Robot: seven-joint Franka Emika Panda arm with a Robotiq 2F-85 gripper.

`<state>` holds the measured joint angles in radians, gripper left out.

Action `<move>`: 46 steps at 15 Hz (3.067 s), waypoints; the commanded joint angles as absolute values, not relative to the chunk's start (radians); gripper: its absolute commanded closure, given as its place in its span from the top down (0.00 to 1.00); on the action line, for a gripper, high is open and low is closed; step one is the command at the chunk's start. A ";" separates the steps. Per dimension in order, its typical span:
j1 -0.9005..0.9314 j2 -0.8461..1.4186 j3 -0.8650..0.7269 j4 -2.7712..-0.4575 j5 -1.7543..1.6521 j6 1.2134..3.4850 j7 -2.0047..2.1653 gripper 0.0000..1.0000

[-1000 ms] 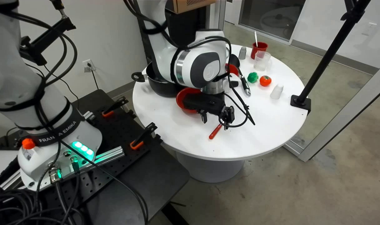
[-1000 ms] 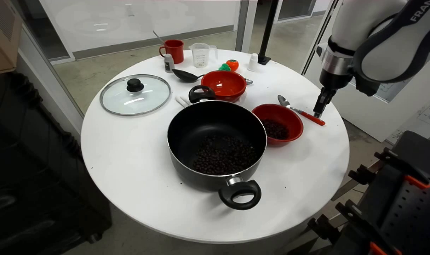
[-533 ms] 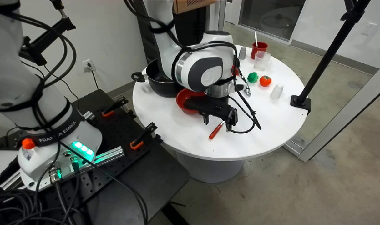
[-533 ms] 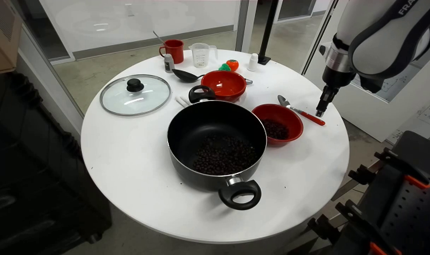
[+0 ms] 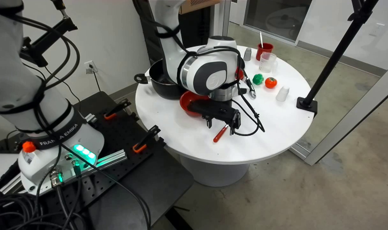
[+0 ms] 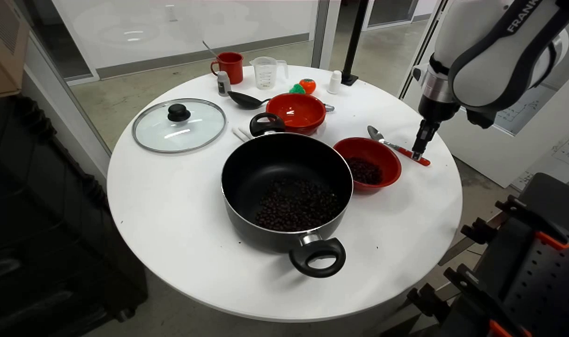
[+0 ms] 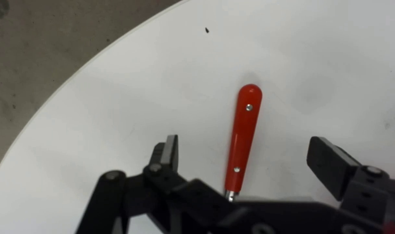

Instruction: Use the spoon to put some contents of the bowl in the pot

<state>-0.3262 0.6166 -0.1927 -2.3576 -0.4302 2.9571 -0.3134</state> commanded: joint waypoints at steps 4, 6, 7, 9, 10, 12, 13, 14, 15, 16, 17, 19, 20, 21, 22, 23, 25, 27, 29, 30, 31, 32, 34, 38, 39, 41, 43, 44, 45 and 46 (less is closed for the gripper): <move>-0.337 0.664 -0.165 -2.317 -0.365 2.904 -0.357 1.00; -0.389 0.665 -0.118 -2.320 -0.331 2.879 -0.390 1.00; -0.410 0.666 -0.099 -2.321 -0.312 2.872 -0.408 1.00; -0.444 0.666 -0.071 -2.321 -0.279 2.860 -0.435 0.89; -0.455 0.666 -0.063 -2.319 -0.268 2.857 -0.445 0.85; -0.479 0.665 -0.048 -2.318 -0.247 2.855 -0.462 0.85; -0.490 0.665 -0.043 -2.316 -0.239 2.856 -0.470 0.91; -0.498 0.665 -0.038 -2.315 -0.231 2.855 -0.474 0.93; -0.505 0.665 -0.036 -2.314 -0.224 2.857 -0.478 0.97; -0.511 0.666 -0.033 -2.310 -0.218 2.855 -0.481 0.83; -0.514 0.666 -0.031 -2.308 -0.214 2.854 -0.479 0.68; -0.520 0.667 -0.029 -2.306 -0.209 2.856 -0.478 0.61; -0.521 0.667 -0.028 -2.306 -0.206 2.857 -0.476 0.53; -0.523 0.667 -0.026 -2.305 -0.203 2.859 -0.475 0.46; -0.520 0.666 -0.027 -2.306 -0.202 2.861 -0.473 0.37; -0.518 0.666 -0.027 -2.305 -0.200 2.860 -0.472 0.30; -0.516 0.664 -0.026 -2.304 -0.198 2.859 -0.470 0.15; -0.513 0.660 -0.027 -2.304 -0.194 2.859 -0.465 0.01; -0.511 0.657 -0.026 -2.303 -0.189 2.855 -0.461 0.05; -0.512 0.654 -0.025 -2.303 -0.184 2.854 -0.458 0.05; -0.512 0.651 -0.024 -2.303 -0.180 2.853 -0.456 0.05; -0.514 0.647 -0.022 -2.303 -0.174 2.850 -0.454 0.05; -0.517 0.628 -0.020 -2.311 -0.157 2.853 -0.447 0.05; -0.514 0.596 -0.013 -2.310 -0.116 2.842 -0.435 0.05; -0.513 0.587 -0.008 -2.305 -0.106 2.827 -0.435 0.05; -0.512 0.567 0.006 -2.290 -0.091 2.767 -0.450 0.05; -0.491 0.537 0.001 -2.277 -0.078 2.722 -0.442 0.05; -0.499 0.515 0.016 -2.271 -0.062 2.689 -0.461 0.05; -0.499 0.486 0.021 -2.271 -0.044 2.676 -0.462 0.05; -0.499 0.459 0.025 -2.273 -0.026 2.670 -0.464 0.05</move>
<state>-0.5009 0.5443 0.0097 -2.2707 -0.0910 2.7334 -0.4356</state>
